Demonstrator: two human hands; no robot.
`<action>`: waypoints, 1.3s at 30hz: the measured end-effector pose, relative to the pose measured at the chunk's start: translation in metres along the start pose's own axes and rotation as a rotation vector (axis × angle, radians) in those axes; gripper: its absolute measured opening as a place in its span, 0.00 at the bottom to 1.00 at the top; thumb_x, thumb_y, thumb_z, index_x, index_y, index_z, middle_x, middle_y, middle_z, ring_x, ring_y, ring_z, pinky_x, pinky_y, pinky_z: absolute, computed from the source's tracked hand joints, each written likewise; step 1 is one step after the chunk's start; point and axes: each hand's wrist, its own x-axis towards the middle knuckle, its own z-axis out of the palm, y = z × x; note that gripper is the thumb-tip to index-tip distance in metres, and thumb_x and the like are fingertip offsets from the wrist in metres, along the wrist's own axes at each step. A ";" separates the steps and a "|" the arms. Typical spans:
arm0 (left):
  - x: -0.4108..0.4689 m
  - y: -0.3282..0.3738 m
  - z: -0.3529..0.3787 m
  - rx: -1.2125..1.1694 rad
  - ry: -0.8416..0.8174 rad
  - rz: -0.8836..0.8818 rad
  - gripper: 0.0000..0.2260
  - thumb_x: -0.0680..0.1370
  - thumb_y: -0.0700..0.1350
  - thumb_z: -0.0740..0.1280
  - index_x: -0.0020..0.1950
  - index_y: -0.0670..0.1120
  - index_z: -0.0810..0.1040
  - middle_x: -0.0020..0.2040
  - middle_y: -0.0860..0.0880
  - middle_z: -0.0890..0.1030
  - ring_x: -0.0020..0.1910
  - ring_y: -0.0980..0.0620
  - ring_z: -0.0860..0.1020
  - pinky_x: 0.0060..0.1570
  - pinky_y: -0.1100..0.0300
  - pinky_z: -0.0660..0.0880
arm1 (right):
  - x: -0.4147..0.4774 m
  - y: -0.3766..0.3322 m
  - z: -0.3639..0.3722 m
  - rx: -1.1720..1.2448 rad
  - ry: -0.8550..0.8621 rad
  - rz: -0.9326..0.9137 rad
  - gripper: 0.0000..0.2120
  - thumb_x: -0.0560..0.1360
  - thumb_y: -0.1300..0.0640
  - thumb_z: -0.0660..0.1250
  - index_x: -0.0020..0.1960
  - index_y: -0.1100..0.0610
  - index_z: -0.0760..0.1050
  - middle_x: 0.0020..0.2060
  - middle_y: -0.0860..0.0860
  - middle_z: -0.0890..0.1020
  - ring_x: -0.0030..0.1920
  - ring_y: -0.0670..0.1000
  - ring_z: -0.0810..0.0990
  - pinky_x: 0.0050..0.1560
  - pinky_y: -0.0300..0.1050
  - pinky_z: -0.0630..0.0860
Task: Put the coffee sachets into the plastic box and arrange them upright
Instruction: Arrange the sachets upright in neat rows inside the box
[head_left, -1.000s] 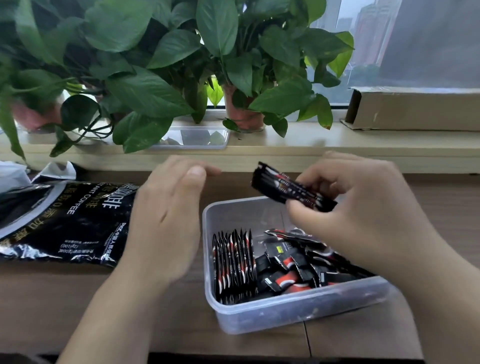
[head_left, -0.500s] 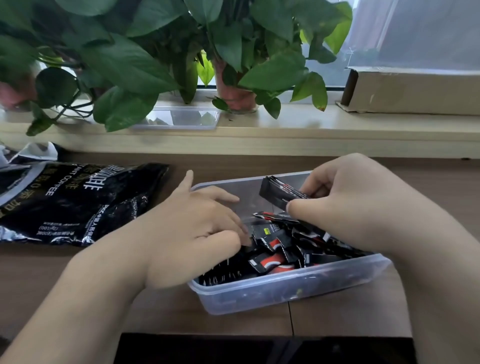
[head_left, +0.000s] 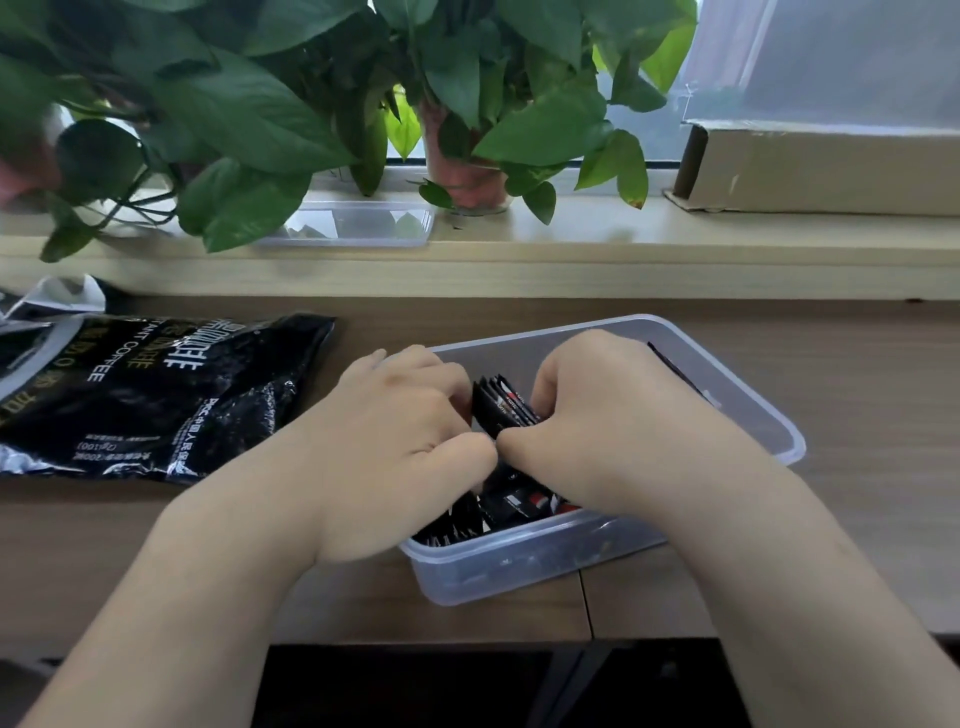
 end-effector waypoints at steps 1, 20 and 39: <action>-0.001 0.000 0.000 -0.013 0.000 -0.003 0.29 0.67 0.61 0.44 0.41 0.57 0.85 0.49 0.58 0.75 0.57 0.59 0.67 0.66 0.51 0.64 | 0.001 -0.001 0.000 -0.022 -0.012 0.006 0.11 0.67 0.51 0.71 0.40 0.58 0.79 0.32 0.52 0.83 0.33 0.52 0.81 0.27 0.38 0.71; -0.003 -0.003 -0.007 -0.123 -0.021 -0.014 0.32 0.67 0.62 0.45 0.43 0.46 0.84 0.43 0.50 0.81 0.51 0.54 0.75 0.58 0.51 0.72 | 0.043 -0.003 -0.004 0.021 -0.384 0.014 0.17 0.75 0.45 0.71 0.46 0.61 0.82 0.24 0.46 0.81 0.22 0.42 0.80 0.26 0.28 0.73; -0.001 -0.003 -0.011 -0.096 -0.176 -0.072 0.22 0.71 0.54 0.49 0.57 0.56 0.77 0.66 0.61 0.74 0.73 0.65 0.59 0.75 0.36 0.31 | 0.040 -0.006 -0.012 -0.215 -0.559 -0.152 0.16 0.79 0.54 0.62 0.39 0.60 0.80 0.21 0.48 0.77 0.20 0.44 0.74 0.29 0.34 0.72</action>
